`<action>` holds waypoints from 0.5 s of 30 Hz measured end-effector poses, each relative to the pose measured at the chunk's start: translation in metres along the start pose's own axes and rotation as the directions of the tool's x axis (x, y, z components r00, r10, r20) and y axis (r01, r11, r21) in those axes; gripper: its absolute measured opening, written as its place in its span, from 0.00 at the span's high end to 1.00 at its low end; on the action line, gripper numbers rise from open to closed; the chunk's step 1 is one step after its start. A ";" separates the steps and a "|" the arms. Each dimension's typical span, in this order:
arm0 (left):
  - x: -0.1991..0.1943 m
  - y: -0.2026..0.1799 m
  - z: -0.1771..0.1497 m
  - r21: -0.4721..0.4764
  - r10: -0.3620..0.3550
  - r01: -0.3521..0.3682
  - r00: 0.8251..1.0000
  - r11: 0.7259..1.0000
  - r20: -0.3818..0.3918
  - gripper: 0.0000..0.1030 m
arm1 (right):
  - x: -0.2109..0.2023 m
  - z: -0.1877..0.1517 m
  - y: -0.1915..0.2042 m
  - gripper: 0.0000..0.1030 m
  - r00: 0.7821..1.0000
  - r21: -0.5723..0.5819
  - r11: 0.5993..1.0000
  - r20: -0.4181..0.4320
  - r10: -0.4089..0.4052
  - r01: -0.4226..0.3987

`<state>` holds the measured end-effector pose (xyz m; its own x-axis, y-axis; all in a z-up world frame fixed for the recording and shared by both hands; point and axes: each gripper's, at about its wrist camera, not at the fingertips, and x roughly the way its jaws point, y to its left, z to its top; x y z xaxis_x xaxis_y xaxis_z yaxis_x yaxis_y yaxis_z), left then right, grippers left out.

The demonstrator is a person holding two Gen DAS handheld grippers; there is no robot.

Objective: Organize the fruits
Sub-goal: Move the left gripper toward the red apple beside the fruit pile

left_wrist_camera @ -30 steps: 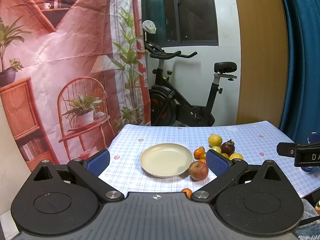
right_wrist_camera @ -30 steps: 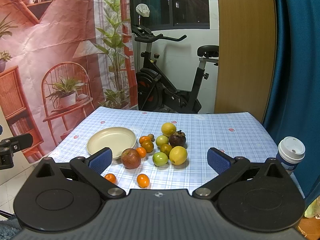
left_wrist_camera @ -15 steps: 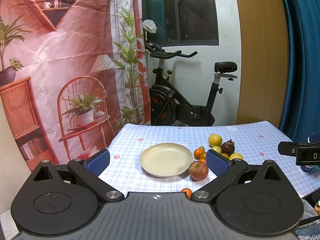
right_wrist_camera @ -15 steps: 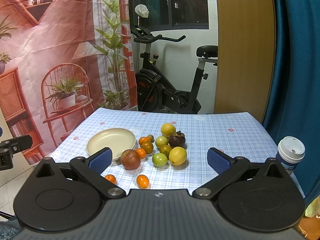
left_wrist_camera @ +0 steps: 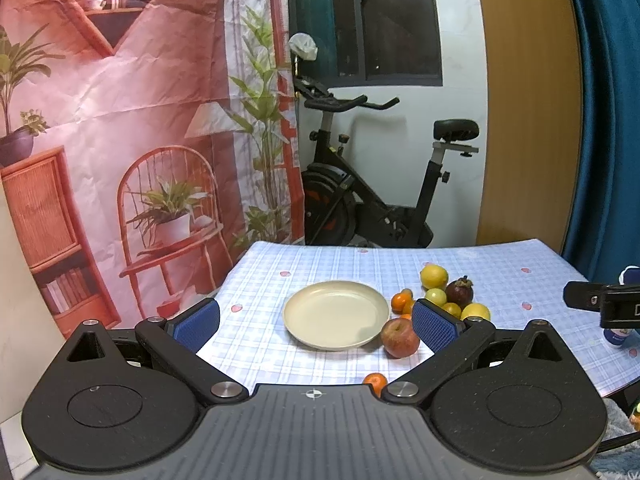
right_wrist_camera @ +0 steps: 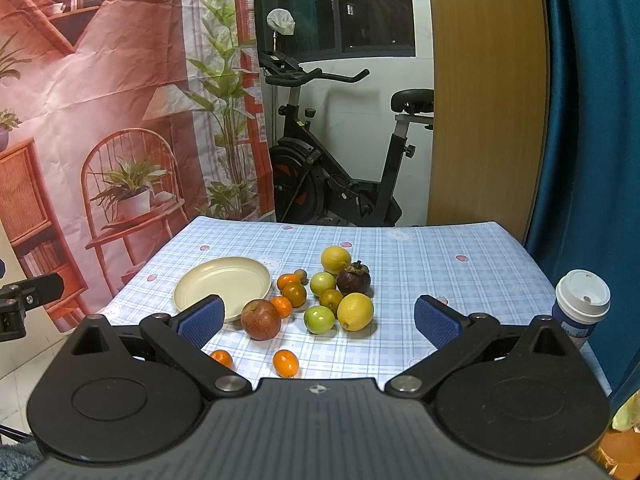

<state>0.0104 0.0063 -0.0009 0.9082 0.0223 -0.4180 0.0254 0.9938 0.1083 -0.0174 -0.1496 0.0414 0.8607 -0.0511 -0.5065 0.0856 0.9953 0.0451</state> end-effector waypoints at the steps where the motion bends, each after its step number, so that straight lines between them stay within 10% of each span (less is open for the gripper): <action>1: 0.001 0.001 0.000 -0.003 -0.001 0.001 1.000 1.000 -0.005 0.00 | 0.000 0.001 0.000 0.00 1.000 0.002 1.000 -0.001 0.001 -0.001; 15: 0.052 0.014 0.016 0.023 0.111 -0.112 0.993 0.993 0.040 0.00 | 0.048 0.016 -0.023 0.00 0.973 -0.005 0.994 0.204 0.111 -0.112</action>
<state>0.0648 0.0192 -0.0063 0.9215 0.1285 -0.3665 -0.0674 0.9823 0.1749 0.0296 -0.1763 0.0302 0.9490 0.0441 -0.3122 -0.0142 0.9951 0.0975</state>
